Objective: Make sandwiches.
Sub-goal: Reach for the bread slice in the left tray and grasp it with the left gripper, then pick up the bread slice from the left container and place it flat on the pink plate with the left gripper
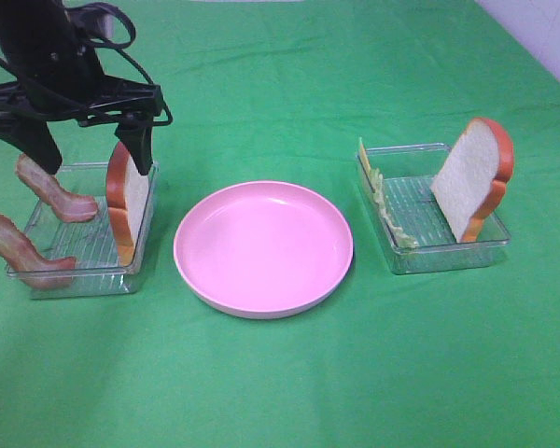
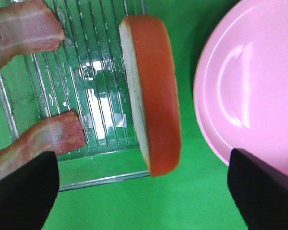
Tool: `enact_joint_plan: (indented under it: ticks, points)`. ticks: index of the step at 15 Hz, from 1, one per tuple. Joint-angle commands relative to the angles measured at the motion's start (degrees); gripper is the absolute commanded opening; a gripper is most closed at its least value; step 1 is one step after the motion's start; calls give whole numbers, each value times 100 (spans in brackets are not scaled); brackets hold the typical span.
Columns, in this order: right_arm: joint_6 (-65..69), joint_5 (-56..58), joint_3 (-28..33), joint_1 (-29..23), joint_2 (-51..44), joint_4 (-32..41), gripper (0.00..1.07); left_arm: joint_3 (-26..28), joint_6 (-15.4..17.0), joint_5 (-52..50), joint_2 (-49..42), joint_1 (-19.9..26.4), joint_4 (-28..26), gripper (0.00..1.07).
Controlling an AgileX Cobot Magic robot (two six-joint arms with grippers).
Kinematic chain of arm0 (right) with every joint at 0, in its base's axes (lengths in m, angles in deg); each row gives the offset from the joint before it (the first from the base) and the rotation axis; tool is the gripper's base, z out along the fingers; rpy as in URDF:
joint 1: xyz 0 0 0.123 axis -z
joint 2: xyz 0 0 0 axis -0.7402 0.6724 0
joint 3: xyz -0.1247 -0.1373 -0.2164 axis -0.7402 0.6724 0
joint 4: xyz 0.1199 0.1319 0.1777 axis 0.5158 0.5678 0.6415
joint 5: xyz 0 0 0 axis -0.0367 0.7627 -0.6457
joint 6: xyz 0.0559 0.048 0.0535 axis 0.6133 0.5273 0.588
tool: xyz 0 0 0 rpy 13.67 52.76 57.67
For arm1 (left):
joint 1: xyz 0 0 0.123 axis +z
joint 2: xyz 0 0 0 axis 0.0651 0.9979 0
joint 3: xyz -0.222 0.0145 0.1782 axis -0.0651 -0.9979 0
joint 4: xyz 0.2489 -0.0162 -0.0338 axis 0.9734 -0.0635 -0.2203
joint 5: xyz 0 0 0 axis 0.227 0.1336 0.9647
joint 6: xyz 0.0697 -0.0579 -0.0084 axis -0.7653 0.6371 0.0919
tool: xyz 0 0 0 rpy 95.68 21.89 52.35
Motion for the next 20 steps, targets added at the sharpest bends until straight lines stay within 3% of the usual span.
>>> enact_joint_plan:
  ticks: [1, 6, 9, 10, 15, 18, 20]
  points:
    - [17, -46, 29, 29, -80, -17, 79, 29, 160, -69, 286, -29, 23, 82]
    - [17, -46, 29, 29, -80, -17, 79, 29, 195, -246, 372, -29, 34, 46]
    - [17, -46, 29, 29, -80, -17, 79, 29, 189, -435, 401, -29, 29, 8]
    - [17, -46, 29, 29, -80, -17, 79, 29, 189, -435, 401, -29, 29, 0]
    - [17, -46, 29, 29, -80, -17, 79, 34, 86, -172, 34, -29, 0, 0]
    - [17, -46, 29, 29, -80, -17, 79, 34, -413, -86, -773, 57, -143, 0]
    - [17, -46, 29, 29, -80, -17, 79, 34, -1071, -92, -1180, 413, -945, 0]
